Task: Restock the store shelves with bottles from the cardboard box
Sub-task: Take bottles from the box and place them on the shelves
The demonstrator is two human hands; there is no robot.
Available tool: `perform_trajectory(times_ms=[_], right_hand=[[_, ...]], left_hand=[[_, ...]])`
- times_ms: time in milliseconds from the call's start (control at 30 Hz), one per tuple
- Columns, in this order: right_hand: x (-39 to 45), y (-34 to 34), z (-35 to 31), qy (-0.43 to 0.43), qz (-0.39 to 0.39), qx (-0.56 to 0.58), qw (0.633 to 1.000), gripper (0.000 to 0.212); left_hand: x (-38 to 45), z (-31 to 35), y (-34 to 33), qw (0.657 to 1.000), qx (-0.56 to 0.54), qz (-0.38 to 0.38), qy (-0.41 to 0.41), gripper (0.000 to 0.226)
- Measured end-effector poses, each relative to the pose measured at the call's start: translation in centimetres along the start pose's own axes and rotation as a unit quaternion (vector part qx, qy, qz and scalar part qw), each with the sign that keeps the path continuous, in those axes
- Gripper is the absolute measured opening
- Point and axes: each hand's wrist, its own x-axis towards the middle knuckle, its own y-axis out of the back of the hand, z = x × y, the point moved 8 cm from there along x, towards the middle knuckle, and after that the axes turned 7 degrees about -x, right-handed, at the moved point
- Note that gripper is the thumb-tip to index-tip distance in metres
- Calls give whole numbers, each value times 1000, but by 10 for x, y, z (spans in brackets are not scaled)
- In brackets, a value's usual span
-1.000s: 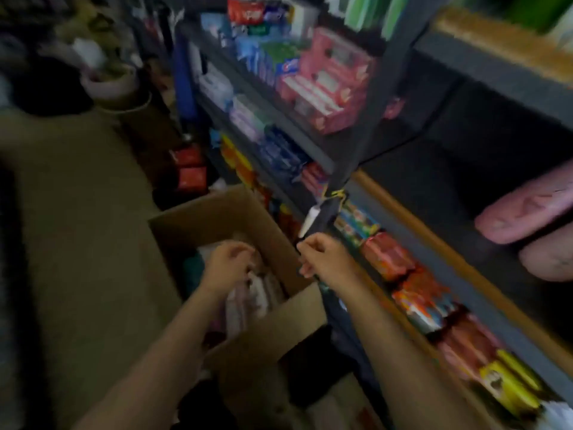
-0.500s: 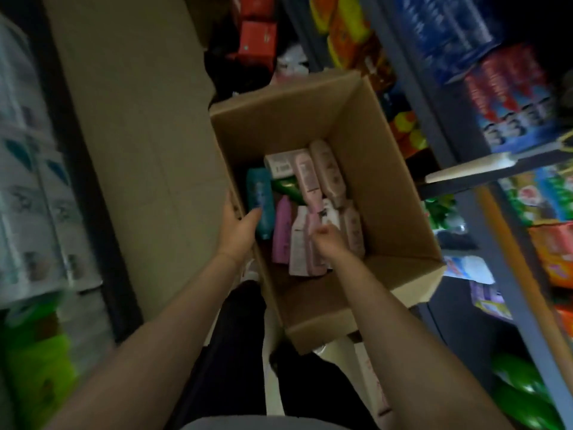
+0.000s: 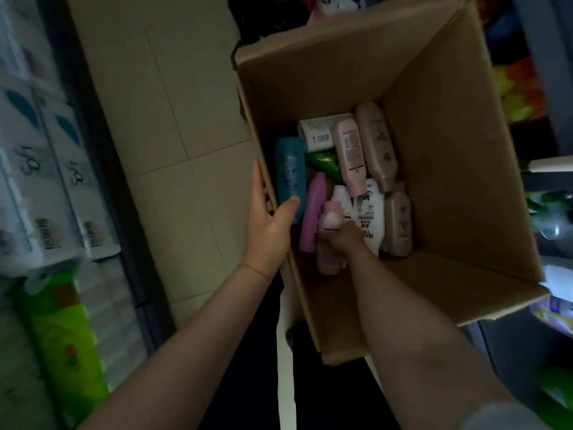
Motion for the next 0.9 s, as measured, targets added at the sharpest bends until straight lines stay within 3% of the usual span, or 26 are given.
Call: perform_trajectory(times_ms=[200,267,633,800,900], right_hand=[[-13,17,-6,19,0,4,1000,48],[-13,13,-2,16,-25,54,998,55],[28,-32,12,-50,-88,241,965,47],[8,-16,-12,45,-87,301,949,50],[-32,19,-49,102,-119,381,911,50]], left_hand=[[-5,7,0,999,43,22,4,79],[-8,6,-1,999,33,30,9,75],[-9,-4,-3,996,-61,59,-3,69],[-14,10,4,994,56,87,-34,67],[-28,36,10,937,302,138,-114,69]])
